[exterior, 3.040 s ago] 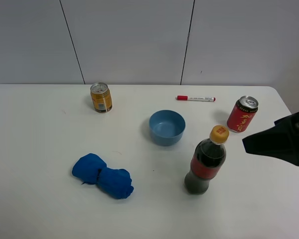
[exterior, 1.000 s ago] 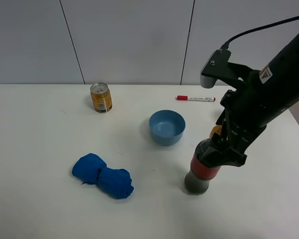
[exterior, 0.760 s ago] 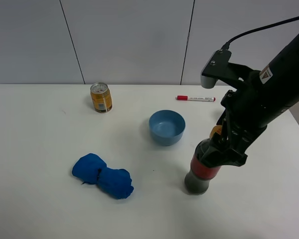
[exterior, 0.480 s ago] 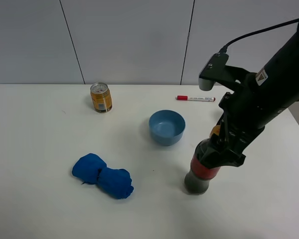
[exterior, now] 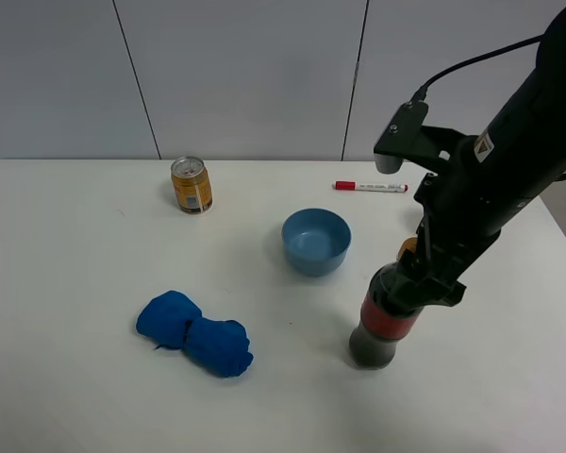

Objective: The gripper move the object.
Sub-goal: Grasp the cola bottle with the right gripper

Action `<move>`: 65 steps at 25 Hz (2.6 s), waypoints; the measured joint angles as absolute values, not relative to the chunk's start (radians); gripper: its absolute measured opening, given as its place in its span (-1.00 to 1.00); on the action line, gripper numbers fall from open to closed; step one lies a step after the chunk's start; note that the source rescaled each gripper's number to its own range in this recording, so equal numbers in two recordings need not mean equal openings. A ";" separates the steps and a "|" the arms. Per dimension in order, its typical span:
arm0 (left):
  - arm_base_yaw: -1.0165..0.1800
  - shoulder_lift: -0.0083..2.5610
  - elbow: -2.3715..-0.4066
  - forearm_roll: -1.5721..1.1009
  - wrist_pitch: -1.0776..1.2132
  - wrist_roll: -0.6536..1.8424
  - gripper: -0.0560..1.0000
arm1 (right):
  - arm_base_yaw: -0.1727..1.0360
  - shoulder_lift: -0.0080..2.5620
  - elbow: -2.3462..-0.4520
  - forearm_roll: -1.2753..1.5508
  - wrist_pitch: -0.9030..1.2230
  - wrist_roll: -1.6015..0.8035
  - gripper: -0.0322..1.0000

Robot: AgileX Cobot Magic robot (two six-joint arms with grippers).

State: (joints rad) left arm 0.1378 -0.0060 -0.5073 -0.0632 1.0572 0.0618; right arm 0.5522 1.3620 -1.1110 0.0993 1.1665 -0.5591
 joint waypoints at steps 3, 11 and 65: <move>0.138 -0.006 -0.507 -0.063 1.057 0.062 1.00 | 0.552 1.362 -1.176 0.146 1.204 -0.558 0.73; 0.138 -0.006 -0.507 -0.063 1.057 0.062 1.00 | 0.595 1.366 -1.221 0.165 1.208 -0.557 0.70; 0.138 -0.006 -0.507 -0.063 1.057 0.062 1.00 | 0.676 1.383 -1.160 0.040 1.222 -0.274 0.13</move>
State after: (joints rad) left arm 0.1378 -0.0060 -0.5073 -0.0632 1.0572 0.0618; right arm 0.6763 1.3833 -1.1602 0.0403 1.2220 -0.2739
